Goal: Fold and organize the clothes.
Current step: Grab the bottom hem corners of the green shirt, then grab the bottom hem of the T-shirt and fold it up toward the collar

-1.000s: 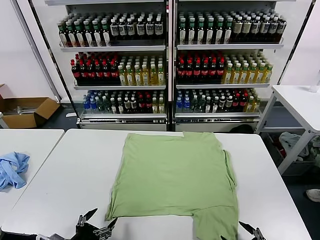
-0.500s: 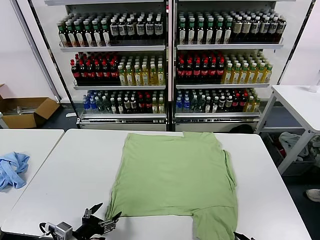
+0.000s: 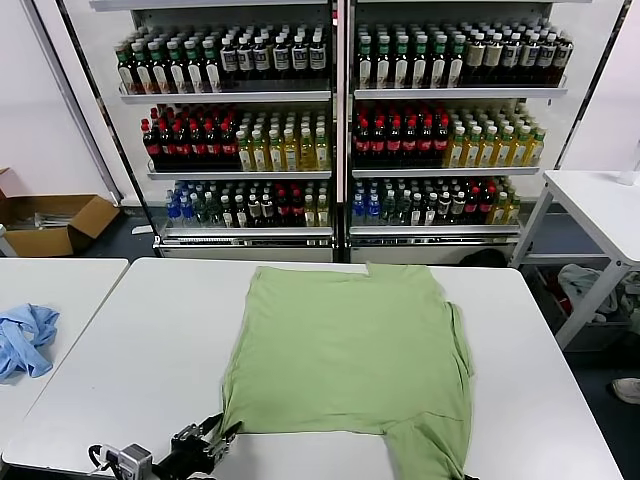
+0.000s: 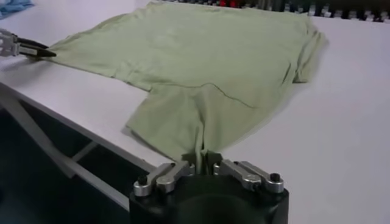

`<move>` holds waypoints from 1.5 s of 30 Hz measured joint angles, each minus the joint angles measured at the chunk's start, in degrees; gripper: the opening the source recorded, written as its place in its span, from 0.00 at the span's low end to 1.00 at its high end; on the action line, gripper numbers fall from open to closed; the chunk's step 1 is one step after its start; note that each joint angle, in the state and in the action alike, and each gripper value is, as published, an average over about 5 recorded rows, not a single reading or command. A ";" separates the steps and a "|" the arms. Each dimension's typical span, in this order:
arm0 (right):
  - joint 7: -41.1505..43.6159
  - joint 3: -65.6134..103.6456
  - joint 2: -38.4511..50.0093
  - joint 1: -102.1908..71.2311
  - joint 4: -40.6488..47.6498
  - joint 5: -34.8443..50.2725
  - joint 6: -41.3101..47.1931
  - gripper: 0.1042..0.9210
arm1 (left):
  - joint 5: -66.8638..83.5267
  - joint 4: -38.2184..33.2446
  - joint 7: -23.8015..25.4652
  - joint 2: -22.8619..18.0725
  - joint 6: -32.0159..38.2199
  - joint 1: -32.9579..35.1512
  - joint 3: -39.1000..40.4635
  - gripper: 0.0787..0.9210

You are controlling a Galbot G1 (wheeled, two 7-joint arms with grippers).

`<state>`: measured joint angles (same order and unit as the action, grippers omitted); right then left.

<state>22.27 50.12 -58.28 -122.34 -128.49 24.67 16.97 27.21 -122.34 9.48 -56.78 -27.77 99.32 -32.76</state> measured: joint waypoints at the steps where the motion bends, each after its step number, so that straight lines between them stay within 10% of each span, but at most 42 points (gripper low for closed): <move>1: 0.03 0.09 -0.02 0.11 0.04 0.33 -0.20 0.00 | 0.09 0.00 -0.01 -0.04 -0.04 -0.03 0.02 0.21; 9: 1.16 1.20 -0.18 -0.07 -0.18 4.65 -3.25 0.00 | 0.74 -0.65 -0.27 -0.65 0.20 0.69 -0.03 0.02; 26: 3.32 0.27 -1.82 0.65 -1.69 18.73 -7.06 0.00 | 4.53 -7.20 -2.39 0.00 0.07 4.93 -4.99 0.01; 45: -0.23 -8.81 -5.50 28.23 12.66 28.85 -6.49 0.00 | 14.04 -0.39 -2.67 0.33 -1.90 -12.46 -2.56 0.01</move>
<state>22.04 41.31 -63.78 -94.10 -115.83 53.52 10.48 41.25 -122.73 6.81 -56.45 -29.67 86.87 -35.32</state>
